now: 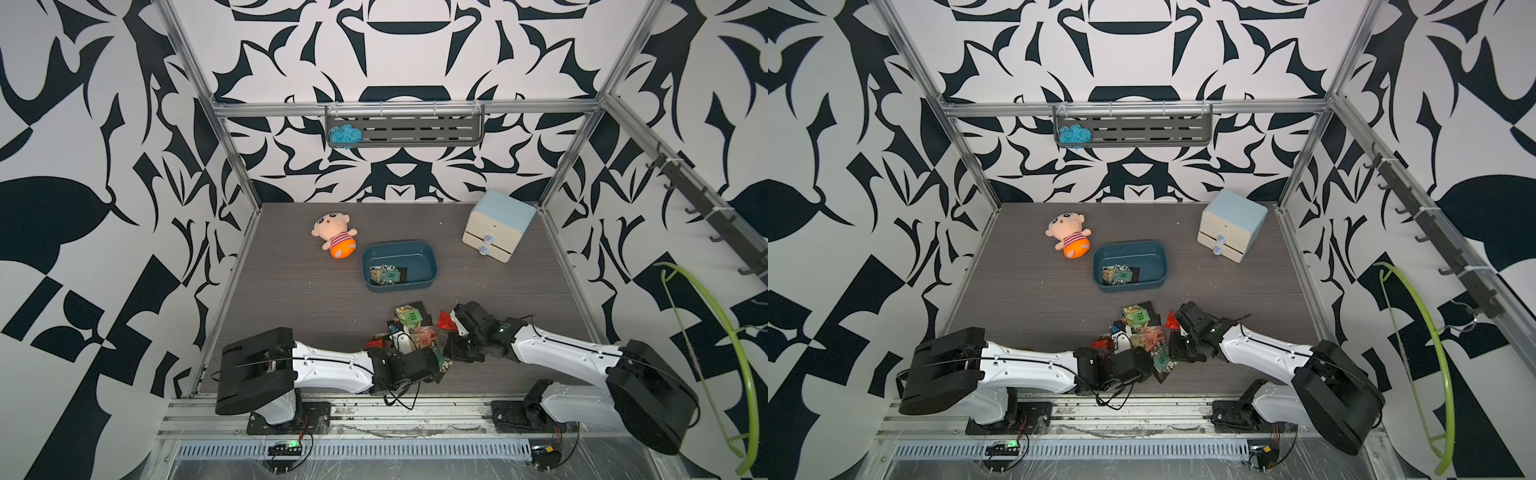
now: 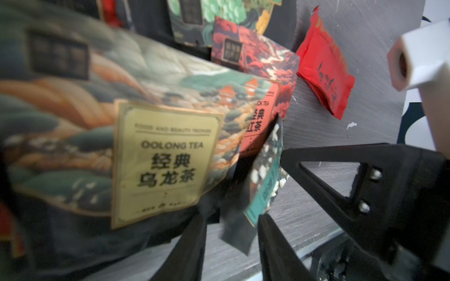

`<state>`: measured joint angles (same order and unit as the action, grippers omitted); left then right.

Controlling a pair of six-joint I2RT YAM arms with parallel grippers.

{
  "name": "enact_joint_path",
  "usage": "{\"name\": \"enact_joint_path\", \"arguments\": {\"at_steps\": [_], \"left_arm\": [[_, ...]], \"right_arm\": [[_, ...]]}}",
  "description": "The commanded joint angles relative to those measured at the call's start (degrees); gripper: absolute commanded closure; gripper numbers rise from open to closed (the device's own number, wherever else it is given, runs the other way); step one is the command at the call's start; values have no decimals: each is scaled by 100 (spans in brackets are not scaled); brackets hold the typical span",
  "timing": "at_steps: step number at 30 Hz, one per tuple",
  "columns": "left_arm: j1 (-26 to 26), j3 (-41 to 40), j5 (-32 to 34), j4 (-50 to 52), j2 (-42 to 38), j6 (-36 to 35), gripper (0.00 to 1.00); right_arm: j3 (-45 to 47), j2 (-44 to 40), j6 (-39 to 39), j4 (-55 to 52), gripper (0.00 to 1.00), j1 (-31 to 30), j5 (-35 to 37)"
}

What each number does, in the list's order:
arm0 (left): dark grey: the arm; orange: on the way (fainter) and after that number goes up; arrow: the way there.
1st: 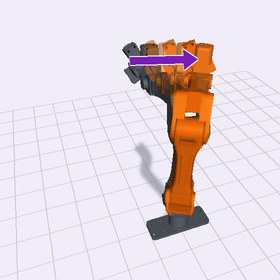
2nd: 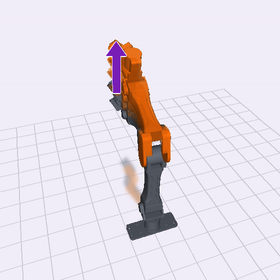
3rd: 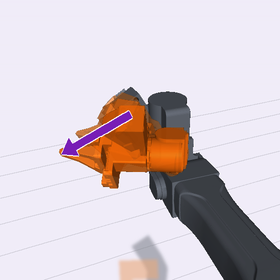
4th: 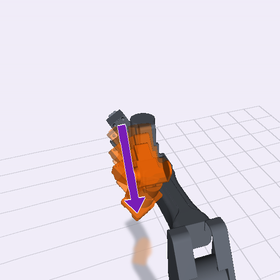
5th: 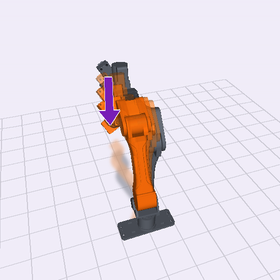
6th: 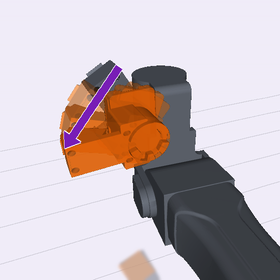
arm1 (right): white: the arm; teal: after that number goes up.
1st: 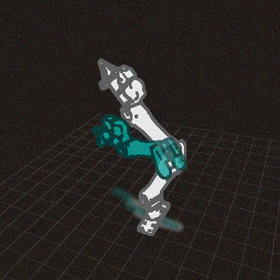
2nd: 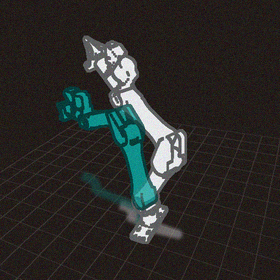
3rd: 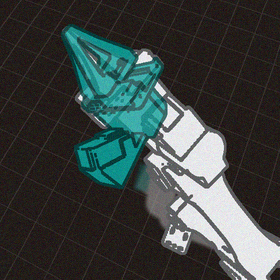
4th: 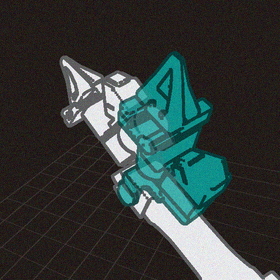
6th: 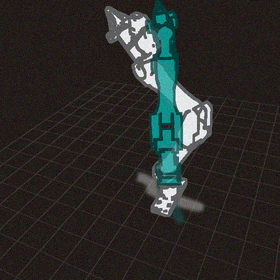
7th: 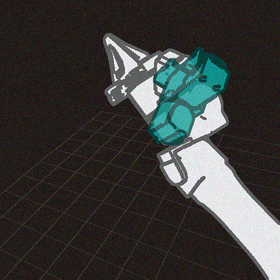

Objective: Put the tea bags into the storage box
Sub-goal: Pick up the tea bag from the center of the board.

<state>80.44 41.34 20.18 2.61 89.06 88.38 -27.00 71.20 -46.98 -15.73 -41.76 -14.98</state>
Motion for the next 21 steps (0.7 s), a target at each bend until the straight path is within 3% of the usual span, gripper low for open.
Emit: {"name": "enact_joint_path", "arguments": {"at_steps": [1,21], "left_arm": [[27,90,54,99,116,40,59],[6,425,76,-111,413,-155,71]], "right_arm": [[85,20,36,63,87,-35,74],[261,-136,-46,113,88,-63,83]]}}
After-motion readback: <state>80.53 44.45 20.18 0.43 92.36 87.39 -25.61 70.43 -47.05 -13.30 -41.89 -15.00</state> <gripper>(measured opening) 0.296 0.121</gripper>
